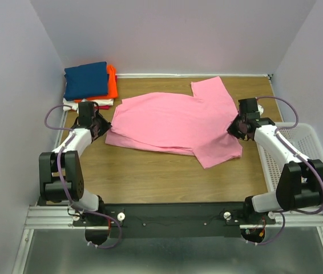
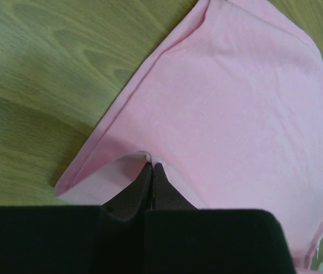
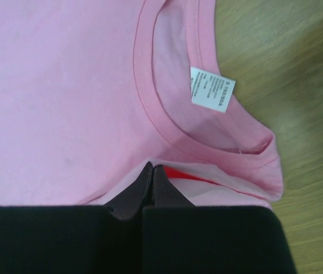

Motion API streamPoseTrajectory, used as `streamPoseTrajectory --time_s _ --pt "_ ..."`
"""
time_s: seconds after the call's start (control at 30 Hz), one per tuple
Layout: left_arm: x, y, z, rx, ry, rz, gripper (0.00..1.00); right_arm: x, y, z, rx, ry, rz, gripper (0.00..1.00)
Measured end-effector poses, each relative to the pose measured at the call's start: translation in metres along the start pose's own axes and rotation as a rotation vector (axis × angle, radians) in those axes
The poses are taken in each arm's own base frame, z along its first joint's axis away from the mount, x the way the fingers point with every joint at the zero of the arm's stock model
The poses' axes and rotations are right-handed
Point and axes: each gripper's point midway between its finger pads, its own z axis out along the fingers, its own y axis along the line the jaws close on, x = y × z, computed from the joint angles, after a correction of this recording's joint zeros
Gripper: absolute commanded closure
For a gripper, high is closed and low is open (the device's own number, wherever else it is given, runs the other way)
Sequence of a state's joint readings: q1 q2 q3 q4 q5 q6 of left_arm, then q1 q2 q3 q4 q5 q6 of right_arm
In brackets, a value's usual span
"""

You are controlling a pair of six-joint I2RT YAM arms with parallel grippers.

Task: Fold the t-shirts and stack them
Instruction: Fold the tshirt

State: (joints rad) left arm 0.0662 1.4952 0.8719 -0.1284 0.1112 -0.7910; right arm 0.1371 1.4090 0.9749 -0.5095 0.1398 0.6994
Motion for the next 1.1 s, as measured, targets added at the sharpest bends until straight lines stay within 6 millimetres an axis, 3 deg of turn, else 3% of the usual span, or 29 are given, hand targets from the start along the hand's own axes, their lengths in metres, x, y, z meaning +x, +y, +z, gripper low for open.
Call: streamPoseTrajectory --time_s 0.33,1.1 --pt "0.001 0.007 0.010 -0.022 0.015 -0.009 1.00 -0.029 -0.021 0.009 0.001 -0.035 0.055 1.00" --pt "-0.018 0.007 0.035 -0.030 0.006 -0.018 1.00 -0.033 -0.017 0.029 -0.052 0.024 0.073 1.00"
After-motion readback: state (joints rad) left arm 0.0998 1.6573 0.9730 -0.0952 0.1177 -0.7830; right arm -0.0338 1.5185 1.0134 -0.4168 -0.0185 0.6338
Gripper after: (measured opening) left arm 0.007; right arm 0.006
